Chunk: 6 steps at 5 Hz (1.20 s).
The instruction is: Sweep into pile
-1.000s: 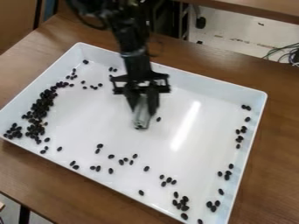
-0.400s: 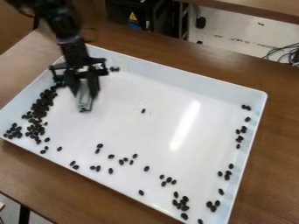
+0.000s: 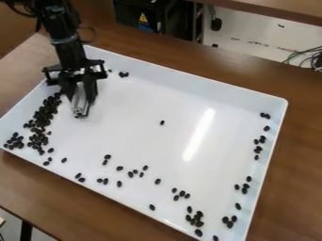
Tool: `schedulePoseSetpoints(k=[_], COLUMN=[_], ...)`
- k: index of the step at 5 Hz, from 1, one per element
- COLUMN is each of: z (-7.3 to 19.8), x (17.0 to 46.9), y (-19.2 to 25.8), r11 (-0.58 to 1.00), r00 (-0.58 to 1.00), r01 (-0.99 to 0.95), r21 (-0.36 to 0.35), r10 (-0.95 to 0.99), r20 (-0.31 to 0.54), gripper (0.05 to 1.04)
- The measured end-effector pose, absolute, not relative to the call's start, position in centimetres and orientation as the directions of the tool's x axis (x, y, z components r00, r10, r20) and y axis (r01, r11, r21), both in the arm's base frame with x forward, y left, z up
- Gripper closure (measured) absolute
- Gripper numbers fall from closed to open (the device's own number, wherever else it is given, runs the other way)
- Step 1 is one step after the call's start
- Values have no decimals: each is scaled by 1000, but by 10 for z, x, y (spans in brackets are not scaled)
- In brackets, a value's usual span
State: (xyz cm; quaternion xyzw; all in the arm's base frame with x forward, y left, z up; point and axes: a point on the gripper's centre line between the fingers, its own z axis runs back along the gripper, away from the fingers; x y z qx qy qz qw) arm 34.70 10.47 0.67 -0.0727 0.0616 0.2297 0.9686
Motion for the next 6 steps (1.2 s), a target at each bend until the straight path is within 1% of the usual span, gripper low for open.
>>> schedulePoseSetpoints(k=[1, 2, 3, 4, 5, 6], z=[28, 39, 44, 38, 33, 38], x=[355, 356, 343, 323, 315, 307], y=[88, 42, -3, -54, -103, -150], r11=[909, 942, 963, 977, 983, 985], r00=[915, 950, 969, 986, 997, 999], r01=[-399, -310, -240, -161, -82, -51], r21=[-119, -129, -121, -139, -163, -165], r10=[388, 301, 230, 154, 79, 50], r20=[-105, -83, -86, -57, -21, -8], gripper=[723, 723, 723, 723, 723, 723])
